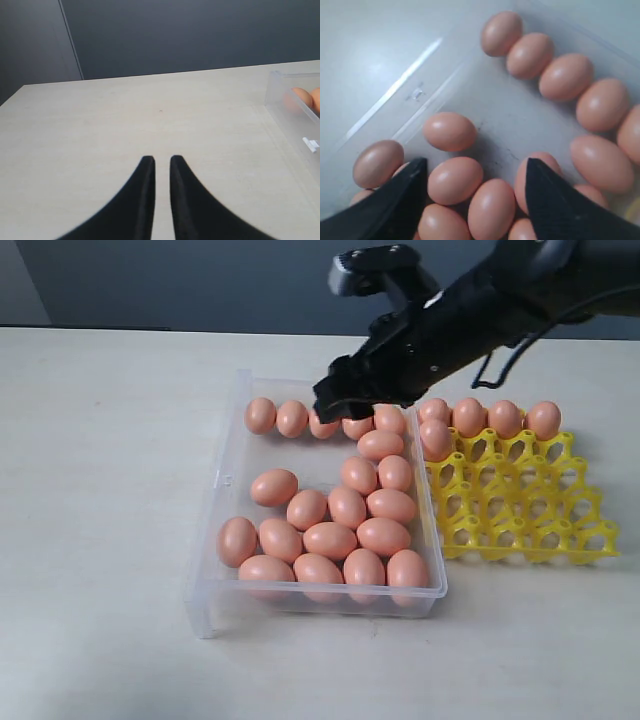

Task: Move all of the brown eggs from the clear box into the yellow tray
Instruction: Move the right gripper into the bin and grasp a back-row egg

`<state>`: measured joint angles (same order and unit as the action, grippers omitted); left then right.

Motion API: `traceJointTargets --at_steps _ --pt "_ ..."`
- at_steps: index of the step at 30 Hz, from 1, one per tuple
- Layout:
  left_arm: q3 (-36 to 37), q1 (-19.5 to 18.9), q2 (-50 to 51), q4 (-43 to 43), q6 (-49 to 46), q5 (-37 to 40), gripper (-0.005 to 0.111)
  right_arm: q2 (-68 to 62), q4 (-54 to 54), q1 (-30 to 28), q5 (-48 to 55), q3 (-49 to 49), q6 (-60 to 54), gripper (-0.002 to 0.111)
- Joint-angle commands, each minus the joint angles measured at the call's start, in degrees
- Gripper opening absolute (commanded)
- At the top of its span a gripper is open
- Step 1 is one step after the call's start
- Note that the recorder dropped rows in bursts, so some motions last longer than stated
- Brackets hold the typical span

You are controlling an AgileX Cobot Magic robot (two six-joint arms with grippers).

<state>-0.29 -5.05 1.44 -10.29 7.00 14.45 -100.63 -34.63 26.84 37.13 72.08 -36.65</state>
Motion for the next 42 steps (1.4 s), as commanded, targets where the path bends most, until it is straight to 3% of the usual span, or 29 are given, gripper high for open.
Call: traceJointTargets --at_steps 1,8,14,24,31,34,41,42 --pt "0.3 0.0 0.1 0.1 0.1 -0.7 0.012 -6.5 8.0 5.1 4.3 7.4 -8.7 0.062" --pt "0.3 0.0 0.1 0.1 0.1 -0.7 0.012 -14.3 28.2 12.1 4.2 12.7 -8.5 0.062" --pt "0.3 0.0 0.1 0.1 0.1 -0.7 0.012 -17.7 30.5 13.3 -2.2 13.0 -8.5 0.062" --pt "0.3 0.0 0.1 0.1 0.1 -0.7 0.012 -22.0 31.8 13.3 -3.5 13.9 -12.2 0.062" --pt "0.3 0.0 0.1 0.1 0.1 -0.7 0.012 -23.8 31.7 16.6 -5.5 13.9 -14.3 0.062" --pt "0.3 0.0 0.1 0.1 0.1 -0.7 0.012 -23.8 31.7 17.2 -5.6 13.9 -14.3 0.052" --pt "0.3 0.0 0.1 0.1 0.1 -0.7 0.012 -22.9 32.9 17.1 -5.6 13.9 -6.7 -0.001" --pt "0.3 0.0 0.1 0.1 0.1 -0.7 0.012 -22.4 34.2 17.1 -5.5 13.9 -5.1 0.0"
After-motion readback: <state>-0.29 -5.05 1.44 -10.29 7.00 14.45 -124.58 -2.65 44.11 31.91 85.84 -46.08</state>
